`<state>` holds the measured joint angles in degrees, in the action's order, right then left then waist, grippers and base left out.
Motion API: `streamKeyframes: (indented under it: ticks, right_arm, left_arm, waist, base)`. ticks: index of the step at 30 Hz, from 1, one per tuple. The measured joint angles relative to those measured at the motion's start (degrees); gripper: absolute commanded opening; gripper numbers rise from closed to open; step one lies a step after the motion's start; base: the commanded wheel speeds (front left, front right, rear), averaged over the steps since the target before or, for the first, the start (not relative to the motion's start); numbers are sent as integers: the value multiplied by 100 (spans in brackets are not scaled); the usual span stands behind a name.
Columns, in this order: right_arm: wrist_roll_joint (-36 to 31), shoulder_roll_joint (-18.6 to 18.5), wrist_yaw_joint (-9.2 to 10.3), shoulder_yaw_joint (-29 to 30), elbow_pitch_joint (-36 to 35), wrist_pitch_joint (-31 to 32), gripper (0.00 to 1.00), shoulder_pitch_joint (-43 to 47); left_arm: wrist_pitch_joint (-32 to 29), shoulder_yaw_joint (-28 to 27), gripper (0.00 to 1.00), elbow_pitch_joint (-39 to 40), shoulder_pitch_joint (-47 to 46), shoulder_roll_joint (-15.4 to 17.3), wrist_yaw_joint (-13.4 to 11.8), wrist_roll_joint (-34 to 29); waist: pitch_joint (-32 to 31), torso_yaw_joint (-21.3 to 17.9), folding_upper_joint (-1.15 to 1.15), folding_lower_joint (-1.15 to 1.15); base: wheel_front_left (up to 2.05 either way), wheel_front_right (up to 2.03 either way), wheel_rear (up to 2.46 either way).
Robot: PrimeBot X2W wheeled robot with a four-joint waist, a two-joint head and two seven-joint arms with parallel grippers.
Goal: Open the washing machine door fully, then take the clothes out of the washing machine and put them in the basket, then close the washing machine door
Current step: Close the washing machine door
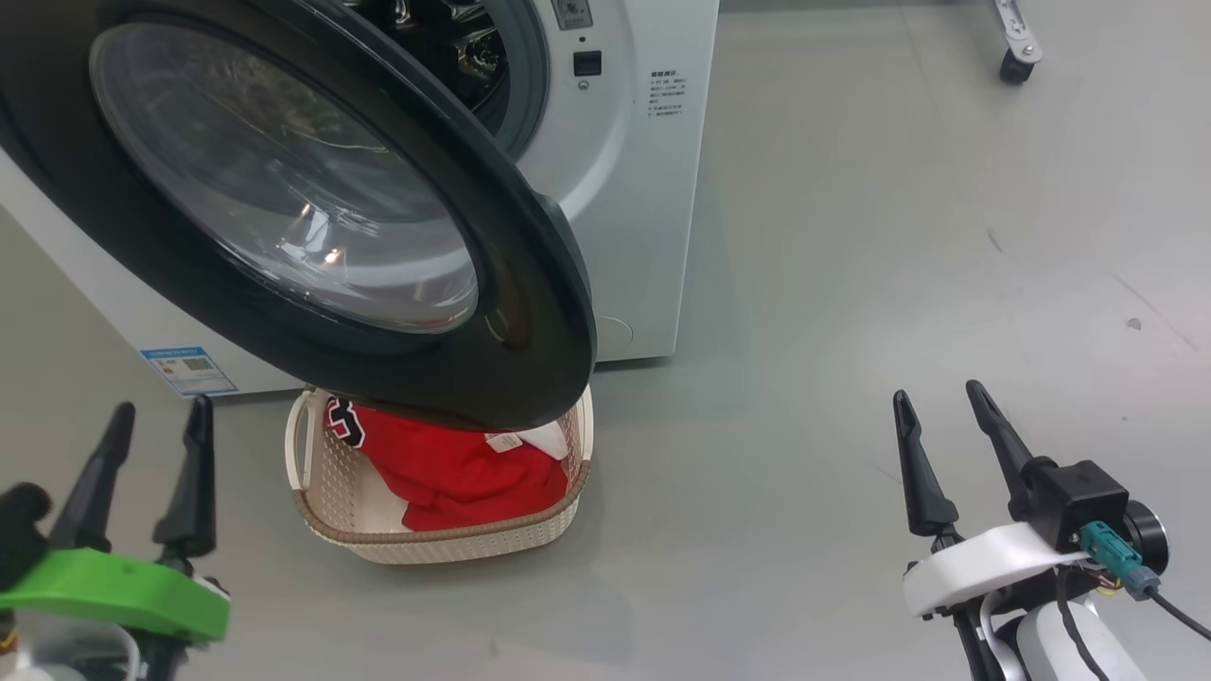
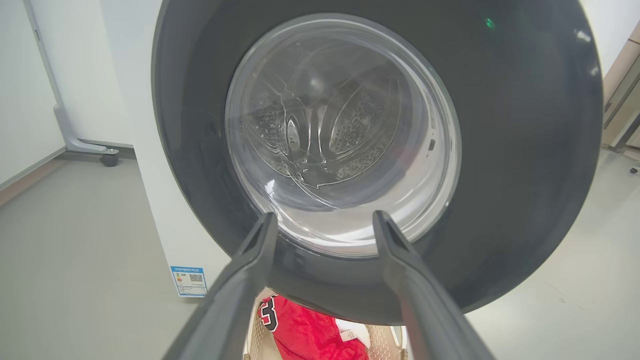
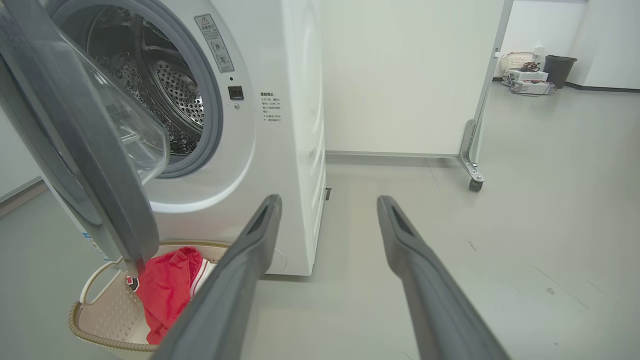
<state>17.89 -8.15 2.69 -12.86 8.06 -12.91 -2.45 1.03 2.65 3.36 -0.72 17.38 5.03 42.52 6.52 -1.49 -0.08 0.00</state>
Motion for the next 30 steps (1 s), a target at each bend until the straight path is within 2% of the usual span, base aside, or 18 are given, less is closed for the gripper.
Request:
streamKeyframes:
  ticks: [6, 13, 20, 30]
  right_arm:
    - [0, -2, 0, -38, 25, 8, 100, 124]
    - [0, 0, 9, -74, 82, 58, 100, 344]
    - [0, -10, 51, -69, 47, 111, 100, 532]
    - [0, -15, 57, -66, -55, 140, 100, 622]
  left_arm:
    - [288, 364, 100, -70, 342, 31, -430, -935]
    - [450, 670, 100, -205, 645, -21, -855, -1429]
    - [459, 890, 100, -211, 811, -131, -982, -1656]
    - [511, 898, 100, -218, 937, -359, -1081, -1762]
  waist:
    - [-141, -70, 0, 0]
    - [-353, -161, 0, 0]
    - [-494, -211, 0, 0]
    - [-551, -184, 0, 0]
  base:
    - [0, 0, 0]
    - [0, 0, 0]
    - [0, 0, 0]
    - [0, 0, 0]
